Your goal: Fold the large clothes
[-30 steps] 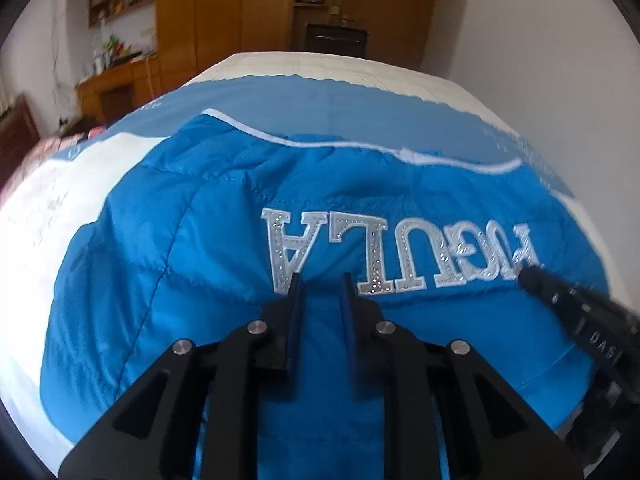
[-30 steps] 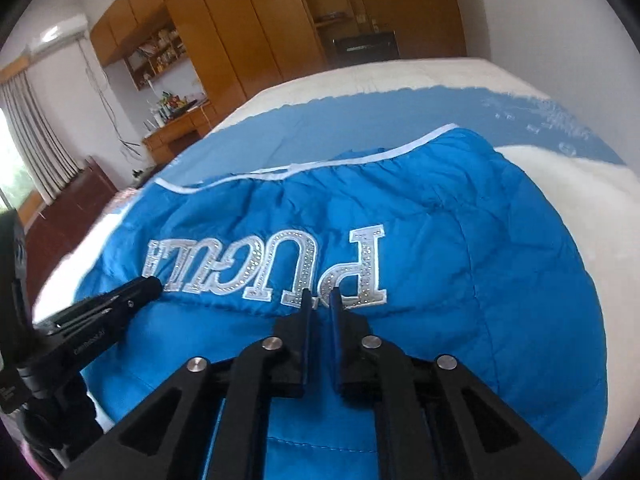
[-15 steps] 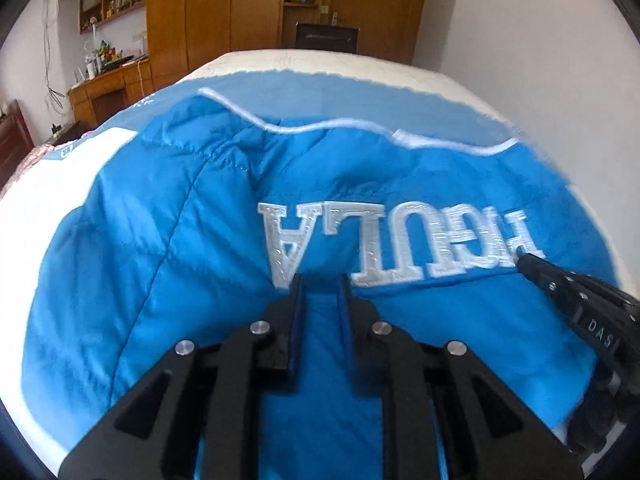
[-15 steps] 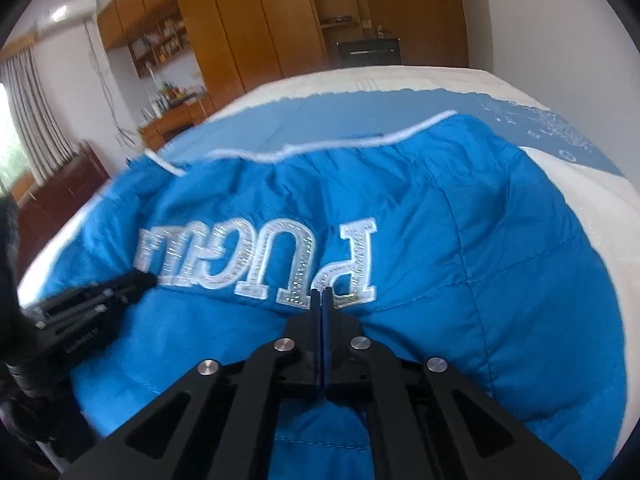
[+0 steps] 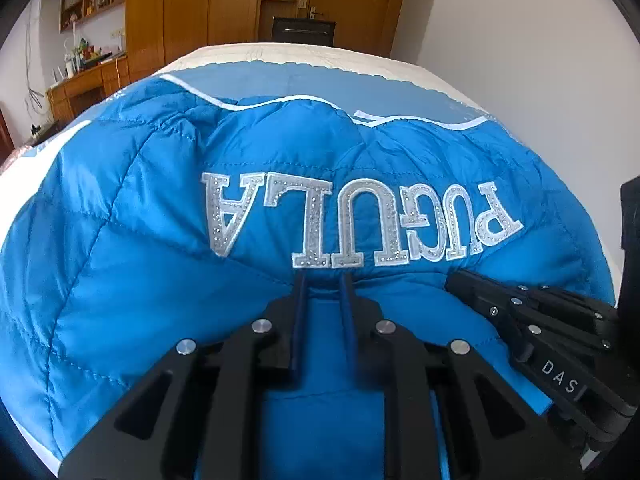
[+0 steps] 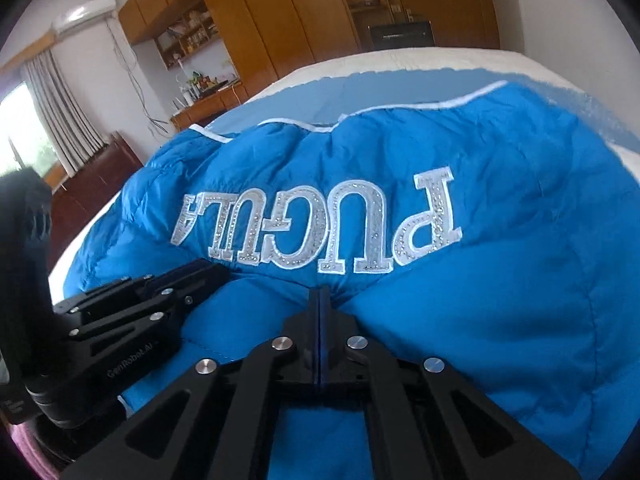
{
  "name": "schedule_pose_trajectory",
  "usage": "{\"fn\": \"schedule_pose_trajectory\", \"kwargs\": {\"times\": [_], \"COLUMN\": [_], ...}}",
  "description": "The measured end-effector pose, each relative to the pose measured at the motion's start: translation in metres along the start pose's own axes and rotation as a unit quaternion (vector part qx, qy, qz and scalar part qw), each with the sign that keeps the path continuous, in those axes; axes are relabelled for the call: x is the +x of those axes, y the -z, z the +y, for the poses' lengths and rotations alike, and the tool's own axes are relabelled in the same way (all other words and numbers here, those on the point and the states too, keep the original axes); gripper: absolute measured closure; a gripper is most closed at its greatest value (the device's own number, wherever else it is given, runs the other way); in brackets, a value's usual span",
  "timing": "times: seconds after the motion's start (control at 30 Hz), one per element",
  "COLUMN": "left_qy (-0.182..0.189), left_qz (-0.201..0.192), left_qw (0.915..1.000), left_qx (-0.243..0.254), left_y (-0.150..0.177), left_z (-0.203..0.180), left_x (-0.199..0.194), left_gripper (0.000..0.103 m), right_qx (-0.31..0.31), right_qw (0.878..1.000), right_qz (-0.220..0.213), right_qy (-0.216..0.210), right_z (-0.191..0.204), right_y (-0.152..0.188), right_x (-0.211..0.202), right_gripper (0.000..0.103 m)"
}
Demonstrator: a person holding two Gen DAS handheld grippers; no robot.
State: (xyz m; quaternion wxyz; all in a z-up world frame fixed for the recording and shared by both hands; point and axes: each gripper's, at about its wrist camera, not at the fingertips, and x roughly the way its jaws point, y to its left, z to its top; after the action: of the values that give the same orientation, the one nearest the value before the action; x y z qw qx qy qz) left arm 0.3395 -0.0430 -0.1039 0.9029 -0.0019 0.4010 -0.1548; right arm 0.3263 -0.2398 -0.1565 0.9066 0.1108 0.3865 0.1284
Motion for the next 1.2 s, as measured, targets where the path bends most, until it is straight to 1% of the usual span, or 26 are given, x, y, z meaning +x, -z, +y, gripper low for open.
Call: {"fn": "schedule_pose_trajectory", "kwargs": {"times": [0.03,0.13,0.23,0.3,0.33,0.37,0.4,0.43,0.5,0.57,0.6,0.63,0.7,0.73,0.77,0.8,0.83,0.87,0.9,0.93,0.97,1.0,1.03,1.1,1.13,1.2], "left_qy": [0.0,0.027,0.011,0.0,-0.007,-0.002,0.003,0.003,0.008,0.007,0.0,-0.004,-0.003,-0.003,-0.008,-0.019,-0.025,-0.03,-0.037,-0.046,-0.059,-0.074,-0.085,-0.106,-0.109,-0.1], "left_qz": [0.002,0.012,-0.007,0.001,0.014,0.017,0.009,0.005,0.005,0.008,0.007,0.008,0.013,0.017,0.019,0.009,-0.003,-0.019,-0.036,-0.043,-0.046,-0.043,-0.038,-0.027,-0.024,-0.019], "left_qw": [1.0,0.9992,0.9995,0.9996,0.9995,0.9994,0.9996,0.9998,0.9996,0.9995,0.9997,0.9997,0.9993,0.9991,0.9989,0.9989,0.9989,0.9987,0.998,0.9973,0.9965,0.9956,0.9948,0.9919,0.9906,0.9884], "left_qx": [-0.002,-0.027,-0.03,-0.029,-0.029,-0.03,-0.026,-0.021,-0.027,-0.029,-0.025,-0.022,-0.035,-0.039,-0.042,-0.042,-0.04,-0.036,-0.036,-0.037,-0.036,-0.038,-0.042,-0.065,-0.079,-0.113], "left_y": [-0.001,-0.012,-0.026,-0.029,-0.027,-0.024,-0.019,-0.017,-0.015,-0.016,-0.016,-0.015,-0.018,-0.021,-0.023,-0.023,-0.023,-0.024,-0.024,-0.023,-0.023,-0.021,-0.02,-0.014,-0.013,-0.008], "left_z": [-0.001,0.006,0.019,0.027,0.033,0.035,0.037,0.037,0.039,0.039,0.036,0.035,0.038,0.038,0.039,0.041,0.043,0.048,0.057,0.064,0.074,0.088,0.099,0.129,0.143,0.167], "left_x": [-0.001,-0.011,-0.022,-0.016,-0.006,0.0,0.004,0.006,0.011,0.012,0.013,0.012,0.008,0.006,-0.001,-0.015,-0.027,-0.041,-0.059,-0.068,-0.078,-0.086,-0.09,-0.094,-0.096,-0.097], "left_gripper": [0.087,0.088,0.088,0.088,0.088,0.089,0.089,0.09,0.09,0.09,0.09,0.09,0.09,0.089,0.087,0.083,0.071,0.055,0.049,0.043,0.041,0.039,0.032,0.031,0.031,0.031], "right_qx": [-0.002,0.023,0.04,0.046,0.054,0.062,0.056,0.035,0.017,0.024,0.024,0.019,-0.006,-0.008,0.0,0.011,0.01,0.008,0.013,0.023,0.038,0.05,0.067,0.098,0.113,0.142], "right_qw": [1.0,0.999,0.999,0.999,0.998,0.998,0.998,0.999,0.999,0.999,0.999,0.999,0.999,0.999,1.0,1.0,0.999,0.999,0.998,0.998,0.998,0.998,0.997,0.995,0.993,0.989], "right_qz": [-0.001,0.003,-0.019,-0.02,-0.013,-0.008,-0.013,-0.018,-0.02,-0.015,-0.013,-0.011,-0.002,0.002,0.001,-0.018,-0.034,-0.048,-0.054,-0.057,-0.05,-0.043,-0.039,-0.035,-0.032,-0.023], "right_qy": [0.001,-0.033,-0.01,0.013,0.014,0.005,0.004,0.015,0.031,0.025,0.025,0.033,0.054,0.048,0.028,-0.006,-0.005,0.012,0.017,0.014,0.009,0.009,0.011,0.007,0.003,-0.016], "right_z": [0.001,-0.007,-0.027,-0.04,-0.049,-0.056,-0.056,-0.052,-0.047,-0.049,-0.049,-0.046,-0.036,-0.034,-0.034,-0.039,-0.042,-0.048,-0.056,-0.068,-0.082,-0.093,-0.106,-0.133,-0.146,-0.169], "right_y": [-0.002,-0.016,-0.032,-0.035,-0.033,-0.028,-0.024,-0.02,-0.015,-0.015,-0.015,-0.015,-0.018,-0.021,-0.023,-0.025,-0.028,-0.031,-0.032,-0.034,-0.036,-0.035,-0.034,-0.033,-0.031,-0.03], "right_x": [-0.002,-0.014,-0.027,-0.025,-0.02,-0.013,-0.012,-0.01,-0.007,-0.005,-0.004,-0.004,-0.007,-0.014,-0.021,-0.041,-0.055,-0.071,-0.08,-0.09,-0.097,-0.1,-0.103,-0.109,-0.111,-0.108], "right_gripper": [0.103,0.103,0.103,0.103,0.103,0.103,0.103,0.103,0.103,0.103,0.103,0.103,0.103,0.103,0.103,0.103,0.096,0.091,0.082,0.078,0.075,0.068,0.059,0.05,0.046,0.044]}}
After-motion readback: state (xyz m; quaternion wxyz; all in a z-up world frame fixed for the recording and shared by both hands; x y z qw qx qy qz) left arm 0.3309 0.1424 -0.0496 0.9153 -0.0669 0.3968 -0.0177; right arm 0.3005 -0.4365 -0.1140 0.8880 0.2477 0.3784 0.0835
